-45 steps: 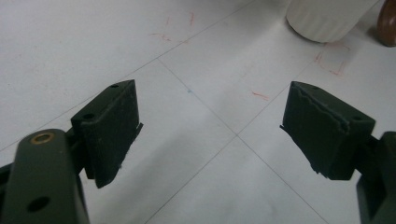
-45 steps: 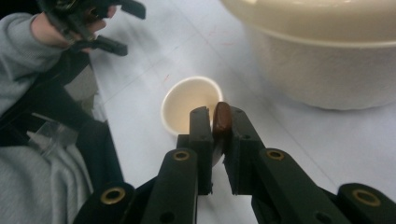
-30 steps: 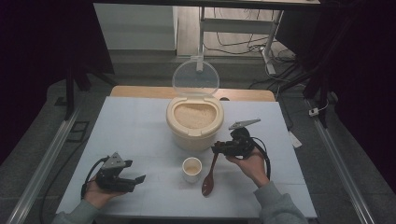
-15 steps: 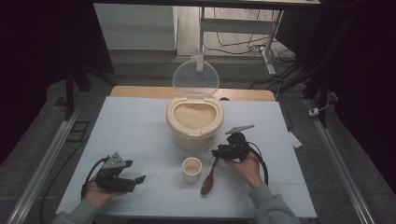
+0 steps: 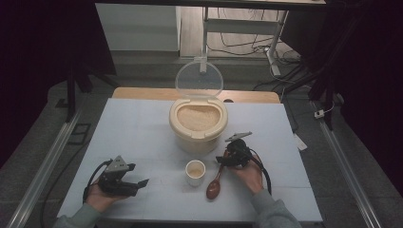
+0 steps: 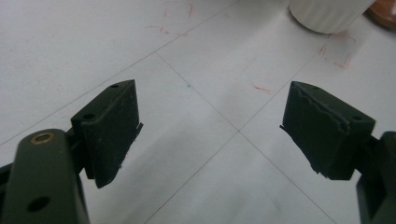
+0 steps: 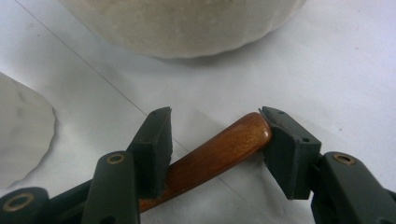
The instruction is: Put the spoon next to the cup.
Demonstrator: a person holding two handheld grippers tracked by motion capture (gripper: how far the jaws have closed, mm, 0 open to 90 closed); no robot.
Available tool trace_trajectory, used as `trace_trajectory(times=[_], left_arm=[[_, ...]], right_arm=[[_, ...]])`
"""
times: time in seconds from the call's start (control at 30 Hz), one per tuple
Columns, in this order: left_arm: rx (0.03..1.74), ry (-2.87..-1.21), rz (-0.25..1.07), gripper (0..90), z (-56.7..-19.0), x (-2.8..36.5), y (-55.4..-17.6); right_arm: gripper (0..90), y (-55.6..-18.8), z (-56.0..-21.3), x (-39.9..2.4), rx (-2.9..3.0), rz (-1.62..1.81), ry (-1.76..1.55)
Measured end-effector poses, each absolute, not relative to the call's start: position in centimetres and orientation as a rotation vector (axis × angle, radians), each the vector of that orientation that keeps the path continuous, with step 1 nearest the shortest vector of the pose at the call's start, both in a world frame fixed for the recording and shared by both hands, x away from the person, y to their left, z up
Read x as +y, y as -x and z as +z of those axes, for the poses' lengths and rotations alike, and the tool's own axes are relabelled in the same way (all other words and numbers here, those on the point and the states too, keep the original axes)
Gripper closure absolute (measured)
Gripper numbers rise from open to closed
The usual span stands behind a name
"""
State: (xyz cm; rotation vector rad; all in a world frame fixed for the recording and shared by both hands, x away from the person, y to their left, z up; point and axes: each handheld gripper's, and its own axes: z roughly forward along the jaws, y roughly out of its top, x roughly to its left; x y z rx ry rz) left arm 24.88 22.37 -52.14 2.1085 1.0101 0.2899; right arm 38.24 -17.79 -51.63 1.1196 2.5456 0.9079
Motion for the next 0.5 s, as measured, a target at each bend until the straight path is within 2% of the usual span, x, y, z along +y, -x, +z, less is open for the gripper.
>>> trace_trajectory(times=[0.23, 0.5], left_arm=[[1.007, -2.111, 0.287, 18.7, -52.2, 22.4, -24.9], [1.008, -2.107, 0.289, 18.6, -52.1, 22.4, -24.9]], right_arm=[[40.2, -37.8, -50.9, -18.8, 2.457, 0.952, -1.11], [44.1, -35.1, -49.1, -22.2, 2.44, 1.142, -0.972]])
